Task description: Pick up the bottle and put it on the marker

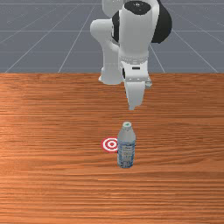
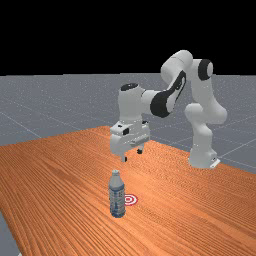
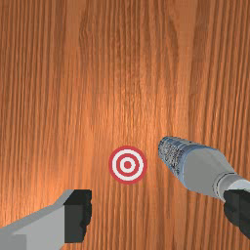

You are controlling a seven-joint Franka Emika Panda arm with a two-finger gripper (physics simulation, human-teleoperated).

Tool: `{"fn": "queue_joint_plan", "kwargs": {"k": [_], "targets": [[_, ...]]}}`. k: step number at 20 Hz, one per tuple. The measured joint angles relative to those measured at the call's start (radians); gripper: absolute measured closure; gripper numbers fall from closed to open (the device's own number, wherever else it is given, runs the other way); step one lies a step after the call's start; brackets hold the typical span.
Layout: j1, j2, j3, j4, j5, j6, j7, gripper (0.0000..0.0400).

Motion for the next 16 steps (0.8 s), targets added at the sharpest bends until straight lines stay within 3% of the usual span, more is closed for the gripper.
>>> {"fn": "queue_joint_plan", "kwargs": {"k": [1,4,11,13,16], "targets": [[0.019,-0.009,-0.019,-0.034,-0.057,0.107,0.039,0.0],[0.002,0.137,-0.006,0.207,-0.012,-0.02,-0.001,0.0],[0.007,0.139,-0.001,0.193,-0.019,0.022,-0.013,0.0],[0.03,0.161,-0.022,0.233,-0.059,-0.001,0.03,0.0],[0.027,0.211,-0.019,0.317,-0.05,-0.031,0.02,0.0]]}}
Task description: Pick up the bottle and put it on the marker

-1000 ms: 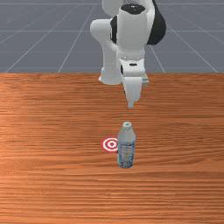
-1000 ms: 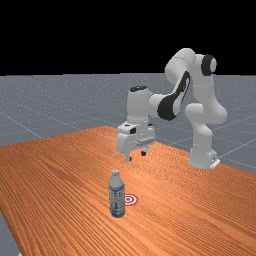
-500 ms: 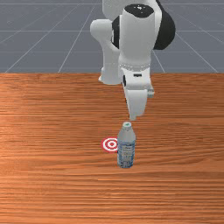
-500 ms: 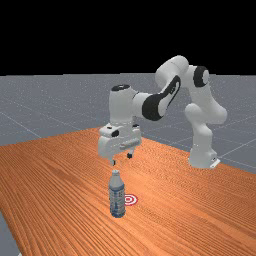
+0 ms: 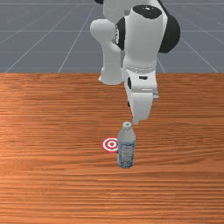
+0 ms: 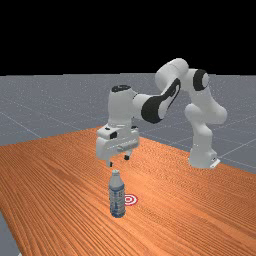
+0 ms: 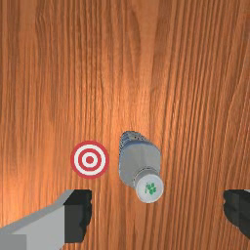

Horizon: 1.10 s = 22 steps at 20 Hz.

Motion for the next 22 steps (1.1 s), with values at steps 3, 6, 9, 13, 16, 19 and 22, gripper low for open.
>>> {"fn": "queue_joint_plan", "kwargs": {"k": [3,6,9,13,16,19,22], "targets": [[-0.011,0.054,0.012,0.094,0.026,-0.076,-0.021,0.0],[-0.012,0.051,0.011,0.044,0.024,-0.012,-0.018,0.0],[-0.012,0.191,0.014,0.245,0.032,-0.181,-0.027,0.0],[-0.012,0.103,0.008,0.061,0.034,-0.017,0.007,0.0],[-0.017,0.099,-0.003,0.055,0.046,-0.016,0.052,0.0],[-0.034,0.096,-0.002,0.05,0.042,-0.012,0.007,0.0],[-0.042,0.091,0.005,0.05,0.032,-0.017,-0.047,0.0]]}}
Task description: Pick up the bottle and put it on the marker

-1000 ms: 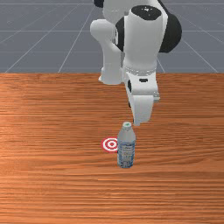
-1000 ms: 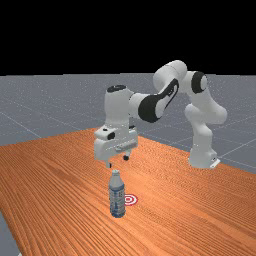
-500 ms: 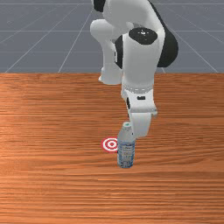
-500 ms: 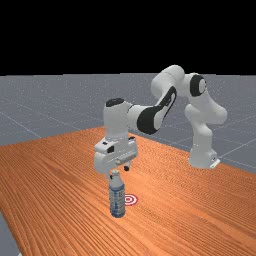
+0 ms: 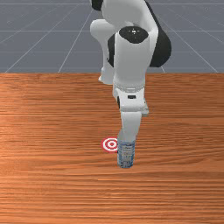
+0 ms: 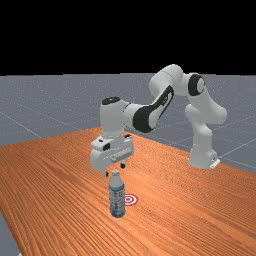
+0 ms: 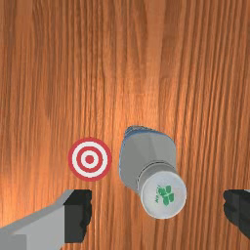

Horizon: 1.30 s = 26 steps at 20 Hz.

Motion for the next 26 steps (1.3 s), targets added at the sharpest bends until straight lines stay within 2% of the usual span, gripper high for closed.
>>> {"fn": "queue_joint_plan", "kwargs": {"k": [10,12,20,24,25,26], "targets": [[0.001,0.034,-0.001,0.054,0.005,-0.052,0.012,0.0],[0.001,0.015,0.0,0.01,0.002,-0.003,0.006,0.0],[0.002,0.037,-0.001,0.033,0.004,-0.019,0.013,0.0],[0.002,0.013,-0.002,-0.02,0.002,0.042,0.016,0.0],[0.001,0.006,-0.003,-0.036,0.002,0.061,0.016,0.0157],[0.001,0.02,-0.002,-0.006,0.003,0.025,0.014,0.0222]]}}
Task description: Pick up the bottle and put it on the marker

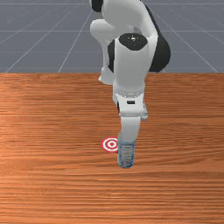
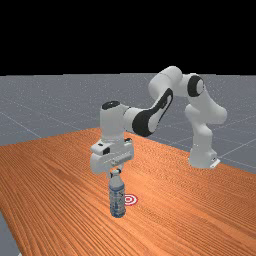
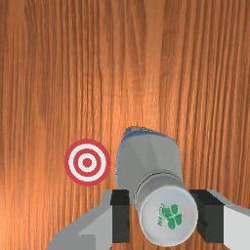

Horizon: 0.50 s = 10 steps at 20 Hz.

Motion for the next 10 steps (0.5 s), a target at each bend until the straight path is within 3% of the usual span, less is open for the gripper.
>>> {"fn": "queue_joint_plan", "kwargs": {"k": [4,10], "targets": [[-0.001,0.016,0.0,0.039,0.001,-0.041,-0.001,0.0228],[-0.017,-0.001,-0.031,0.008,0.037,-0.016,0.123,0.0228]]}}
